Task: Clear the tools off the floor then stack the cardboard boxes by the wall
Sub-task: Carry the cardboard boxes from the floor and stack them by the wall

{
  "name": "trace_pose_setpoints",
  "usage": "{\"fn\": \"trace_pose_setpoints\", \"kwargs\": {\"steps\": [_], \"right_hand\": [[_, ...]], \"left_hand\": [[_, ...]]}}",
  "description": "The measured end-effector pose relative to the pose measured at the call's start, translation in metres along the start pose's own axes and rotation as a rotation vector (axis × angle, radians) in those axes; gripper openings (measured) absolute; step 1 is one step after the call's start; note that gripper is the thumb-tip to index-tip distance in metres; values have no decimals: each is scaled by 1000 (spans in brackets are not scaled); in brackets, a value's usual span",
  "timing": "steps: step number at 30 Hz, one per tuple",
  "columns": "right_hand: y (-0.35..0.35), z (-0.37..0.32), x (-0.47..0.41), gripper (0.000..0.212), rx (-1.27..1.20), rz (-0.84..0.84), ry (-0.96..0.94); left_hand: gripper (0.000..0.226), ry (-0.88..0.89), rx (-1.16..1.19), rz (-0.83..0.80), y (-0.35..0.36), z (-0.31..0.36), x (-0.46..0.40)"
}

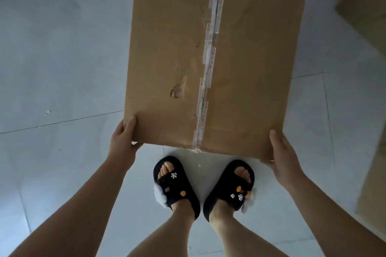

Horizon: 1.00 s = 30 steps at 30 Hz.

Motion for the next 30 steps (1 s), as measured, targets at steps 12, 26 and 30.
{"fn": "trace_pose_setpoints", "kwargs": {"steps": [12, 26, 30], "right_hand": [[-8, -200, 161, 29, -107, 134, -264], [10, -347, 460, 32, 131, -122, -491], [22, -352, 522, 31, 178, -272, -558]], "left_hand": [[22, 20, 110, 66, -32, 145, 153], [30, 97, 380, 309, -207, 216, 466], [24, 144, 552, 415, -253, 196, 542]]}}
Point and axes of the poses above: each hand's wrist, its own x-axis away from the middle knuckle, its own y-axis out of the palm, z = x × y, the point moved 7 cm from there along -x, towards the middle knuckle, and after that the axes turned 5 degrees about -x, right-handed, at the moved point
